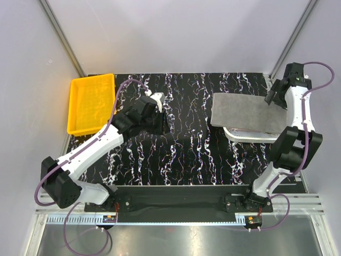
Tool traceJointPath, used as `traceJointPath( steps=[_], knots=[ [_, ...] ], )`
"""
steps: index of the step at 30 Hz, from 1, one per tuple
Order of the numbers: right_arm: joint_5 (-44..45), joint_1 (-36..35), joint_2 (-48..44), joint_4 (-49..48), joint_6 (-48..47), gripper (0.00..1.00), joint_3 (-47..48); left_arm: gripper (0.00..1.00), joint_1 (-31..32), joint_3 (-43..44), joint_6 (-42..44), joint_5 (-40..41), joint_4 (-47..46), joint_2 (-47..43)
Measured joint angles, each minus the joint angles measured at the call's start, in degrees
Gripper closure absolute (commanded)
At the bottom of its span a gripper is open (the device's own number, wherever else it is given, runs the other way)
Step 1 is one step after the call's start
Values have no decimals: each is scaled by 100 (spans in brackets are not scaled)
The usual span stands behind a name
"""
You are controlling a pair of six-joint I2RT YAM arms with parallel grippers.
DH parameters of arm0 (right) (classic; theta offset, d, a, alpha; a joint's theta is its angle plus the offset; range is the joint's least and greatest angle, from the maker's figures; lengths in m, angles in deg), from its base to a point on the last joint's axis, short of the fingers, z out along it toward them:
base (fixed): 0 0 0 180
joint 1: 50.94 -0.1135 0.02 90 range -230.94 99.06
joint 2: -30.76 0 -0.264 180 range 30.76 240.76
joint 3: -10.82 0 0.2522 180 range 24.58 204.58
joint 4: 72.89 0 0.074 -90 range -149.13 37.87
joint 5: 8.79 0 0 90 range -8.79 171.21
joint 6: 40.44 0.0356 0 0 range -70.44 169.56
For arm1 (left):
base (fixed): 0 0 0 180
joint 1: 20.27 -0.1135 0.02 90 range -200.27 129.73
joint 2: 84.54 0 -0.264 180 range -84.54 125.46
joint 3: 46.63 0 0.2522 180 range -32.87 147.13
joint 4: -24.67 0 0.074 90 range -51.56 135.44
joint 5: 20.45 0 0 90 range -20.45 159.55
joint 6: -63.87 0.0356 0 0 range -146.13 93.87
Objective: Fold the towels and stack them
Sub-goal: Neatly place the folded towel into the bin
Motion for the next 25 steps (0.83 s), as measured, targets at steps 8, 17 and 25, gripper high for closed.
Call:
traceJointPath(
  steps=[8, 17, 25],
  knots=[
    [-72, -1296, -1272, -372, 308, 0, -599, 64, -131, 205, 37, 7, 55, -7],
    [-1014, -4017, -3163, -2076, 852, 0, -2959, 63, -345, 101, 35, 144, 90, -358],
    [-1279, -3998, -3707, -2839, 1113, 0, -4009, 62, -389, -450, 28, 310, 94, -815]
  ],
)
